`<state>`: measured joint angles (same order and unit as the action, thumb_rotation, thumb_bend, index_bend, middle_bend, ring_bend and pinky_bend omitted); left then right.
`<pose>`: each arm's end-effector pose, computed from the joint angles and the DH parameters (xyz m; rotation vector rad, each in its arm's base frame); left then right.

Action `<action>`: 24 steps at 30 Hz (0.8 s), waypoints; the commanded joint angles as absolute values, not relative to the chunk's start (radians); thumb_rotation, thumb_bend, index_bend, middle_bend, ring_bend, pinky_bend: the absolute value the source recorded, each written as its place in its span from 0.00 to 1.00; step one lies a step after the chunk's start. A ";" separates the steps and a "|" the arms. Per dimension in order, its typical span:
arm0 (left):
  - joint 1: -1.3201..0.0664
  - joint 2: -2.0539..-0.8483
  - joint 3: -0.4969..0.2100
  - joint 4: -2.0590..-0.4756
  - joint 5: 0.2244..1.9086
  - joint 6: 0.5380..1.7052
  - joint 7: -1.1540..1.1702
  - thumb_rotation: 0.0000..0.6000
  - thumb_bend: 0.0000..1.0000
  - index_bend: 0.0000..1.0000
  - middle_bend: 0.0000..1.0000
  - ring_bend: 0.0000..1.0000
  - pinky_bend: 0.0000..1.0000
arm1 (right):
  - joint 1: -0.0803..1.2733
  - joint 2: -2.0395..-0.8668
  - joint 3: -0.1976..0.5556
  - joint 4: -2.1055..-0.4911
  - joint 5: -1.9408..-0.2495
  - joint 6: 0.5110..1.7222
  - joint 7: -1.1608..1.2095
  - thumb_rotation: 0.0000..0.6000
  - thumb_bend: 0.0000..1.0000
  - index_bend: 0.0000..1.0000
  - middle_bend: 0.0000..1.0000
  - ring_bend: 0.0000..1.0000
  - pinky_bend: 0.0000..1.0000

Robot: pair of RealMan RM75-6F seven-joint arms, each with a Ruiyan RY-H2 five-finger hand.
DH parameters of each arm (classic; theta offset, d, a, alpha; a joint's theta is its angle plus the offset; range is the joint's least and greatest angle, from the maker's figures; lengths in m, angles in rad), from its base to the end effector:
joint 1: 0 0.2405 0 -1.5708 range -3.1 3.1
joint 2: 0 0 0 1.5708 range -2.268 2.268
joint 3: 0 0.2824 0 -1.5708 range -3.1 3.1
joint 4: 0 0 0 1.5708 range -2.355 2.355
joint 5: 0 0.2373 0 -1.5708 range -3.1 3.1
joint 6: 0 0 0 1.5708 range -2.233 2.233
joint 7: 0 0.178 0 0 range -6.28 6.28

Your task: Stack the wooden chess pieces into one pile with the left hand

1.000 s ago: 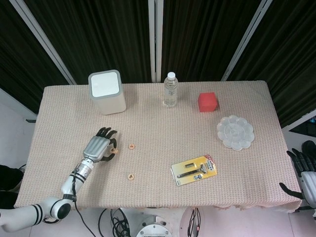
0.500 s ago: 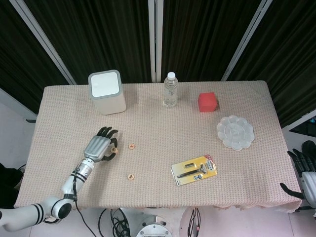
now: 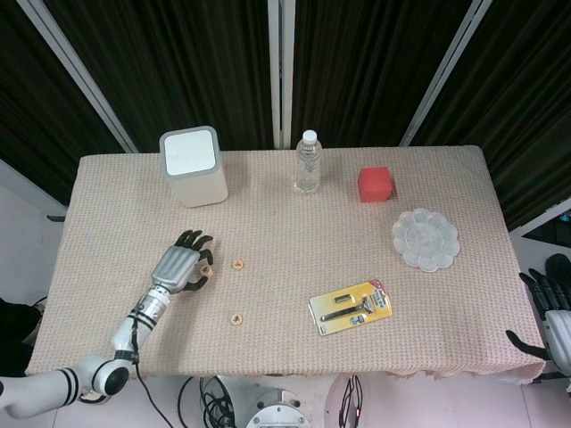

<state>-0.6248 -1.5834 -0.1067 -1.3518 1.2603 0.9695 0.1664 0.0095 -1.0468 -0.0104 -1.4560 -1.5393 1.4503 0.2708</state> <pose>-0.2198 0.3719 -0.0680 -1.8558 -1.0289 -0.8987 -0.4025 -0.1778 0.1759 1.3783 -1.0402 0.8321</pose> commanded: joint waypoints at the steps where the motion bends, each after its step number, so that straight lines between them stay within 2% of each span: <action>1: -0.625 -1.584 -0.106 -1.354 1.263 0.971 0.169 1.00 0.30 0.41 0.12 0.00 0.00 | 0.011 -1.047 -0.011 -1.458 -1.541 1.449 0.269 1.00 0.15 0.00 0.00 0.00 0.00; 14: -0.650 -1.591 -0.121 -1.441 1.304 1.002 0.216 1.00 0.29 0.40 0.12 0.00 0.00 | 0.014 -1.052 -0.011 -1.450 -1.539 1.443 0.276 1.00 0.15 0.00 0.00 0.00 0.00; 24: -0.690 -1.702 -0.172 -1.435 1.119 1.006 0.478 1.00 0.26 0.38 0.12 0.00 0.00 | 0.011 -1.055 -0.012 -1.431 -1.527 1.434 0.302 1.00 0.15 0.00 0.00 0.00 0.00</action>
<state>-0.6772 -1.6629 -0.1531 -1.4322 1.1898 0.9980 0.3959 0.0115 -1.0549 -0.0119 -1.4327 -1.5276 1.4348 0.3008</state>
